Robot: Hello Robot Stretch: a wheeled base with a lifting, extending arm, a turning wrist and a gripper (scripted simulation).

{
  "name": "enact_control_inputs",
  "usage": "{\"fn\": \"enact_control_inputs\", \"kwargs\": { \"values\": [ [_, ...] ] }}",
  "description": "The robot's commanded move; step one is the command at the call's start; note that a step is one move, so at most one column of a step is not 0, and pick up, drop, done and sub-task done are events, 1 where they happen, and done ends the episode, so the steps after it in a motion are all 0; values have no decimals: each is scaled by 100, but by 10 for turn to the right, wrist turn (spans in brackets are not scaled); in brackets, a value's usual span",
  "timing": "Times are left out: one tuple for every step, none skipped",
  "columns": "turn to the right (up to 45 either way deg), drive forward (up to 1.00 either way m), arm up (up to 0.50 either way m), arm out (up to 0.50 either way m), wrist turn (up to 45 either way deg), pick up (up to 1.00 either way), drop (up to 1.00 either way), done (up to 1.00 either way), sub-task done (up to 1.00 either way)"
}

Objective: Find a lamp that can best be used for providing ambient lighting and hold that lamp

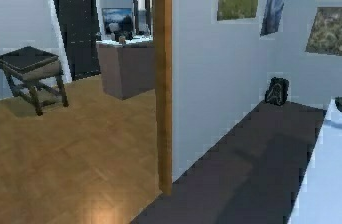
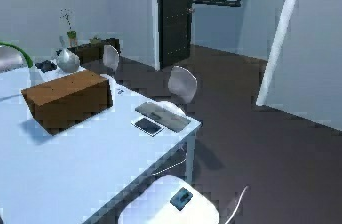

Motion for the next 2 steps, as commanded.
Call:
{"fn": "enact_control_inputs", "kwargs": {
  "values": [
    [0, 40, 0, 0, 0, 0, 0, 0, 0],
    [210, 0, 0, 0, 0, 0, 0, 0, 0]
  ]
}}
